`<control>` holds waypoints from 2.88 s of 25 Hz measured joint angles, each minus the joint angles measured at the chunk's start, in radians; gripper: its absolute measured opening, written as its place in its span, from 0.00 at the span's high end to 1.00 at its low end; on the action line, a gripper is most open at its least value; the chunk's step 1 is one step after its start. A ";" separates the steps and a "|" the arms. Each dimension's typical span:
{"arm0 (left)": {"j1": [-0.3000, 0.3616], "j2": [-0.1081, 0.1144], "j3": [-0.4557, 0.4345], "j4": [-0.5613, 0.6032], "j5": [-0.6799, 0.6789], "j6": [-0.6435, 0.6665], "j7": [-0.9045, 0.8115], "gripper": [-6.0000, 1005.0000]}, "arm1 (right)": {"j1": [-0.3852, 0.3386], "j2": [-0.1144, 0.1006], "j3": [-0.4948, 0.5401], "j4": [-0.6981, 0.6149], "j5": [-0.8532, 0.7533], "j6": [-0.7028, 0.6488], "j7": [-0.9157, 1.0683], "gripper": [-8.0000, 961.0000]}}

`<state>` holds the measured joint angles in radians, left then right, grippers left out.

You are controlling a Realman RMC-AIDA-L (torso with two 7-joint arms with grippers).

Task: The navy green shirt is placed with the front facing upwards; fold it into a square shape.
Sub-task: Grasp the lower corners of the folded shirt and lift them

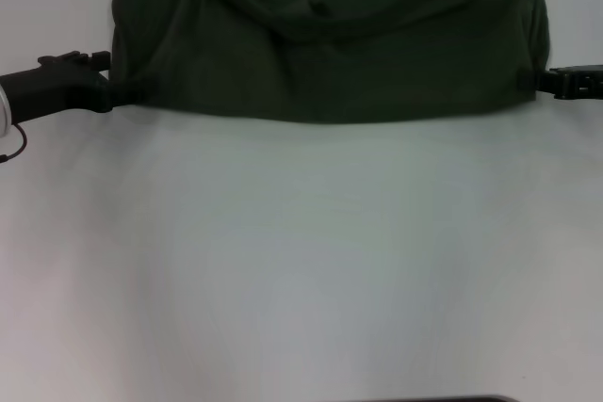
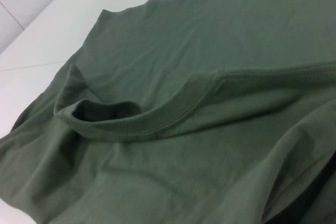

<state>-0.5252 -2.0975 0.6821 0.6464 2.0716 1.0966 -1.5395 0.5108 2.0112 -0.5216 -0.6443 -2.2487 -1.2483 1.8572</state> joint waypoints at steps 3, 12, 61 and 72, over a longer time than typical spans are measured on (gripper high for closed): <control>0.002 -0.001 0.001 -0.004 0.000 -0.006 0.036 0.13 | 0.000 0.001 0.000 0.000 0.000 0.000 0.000 0.94; 0.006 -0.011 0.038 -0.015 0.001 -0.051 0.085 0.13 | -0.001 0.003 0.002 0.000 0.013 0.000 -0.002 0.95; -0.005 -0.019 0.087 -0.033 0.000 -0.073 0.110 0.94 | -0.010 0.008 0.002 0.005 0.029 -0.007 -0.041 0.94; 0.064 0.001 -0.068 0.015 0.000 0.257 0.105 0.97 | -0.081 0.003 0.003 -0.001 0.090 -0.100 -0.091 0.95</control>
<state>-0.4616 -2.0969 0.6143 0.6613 2.0717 1.3537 -1.4344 0.4297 2.0144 -0.5184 -0.6450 -2.1587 -1.3480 1.7664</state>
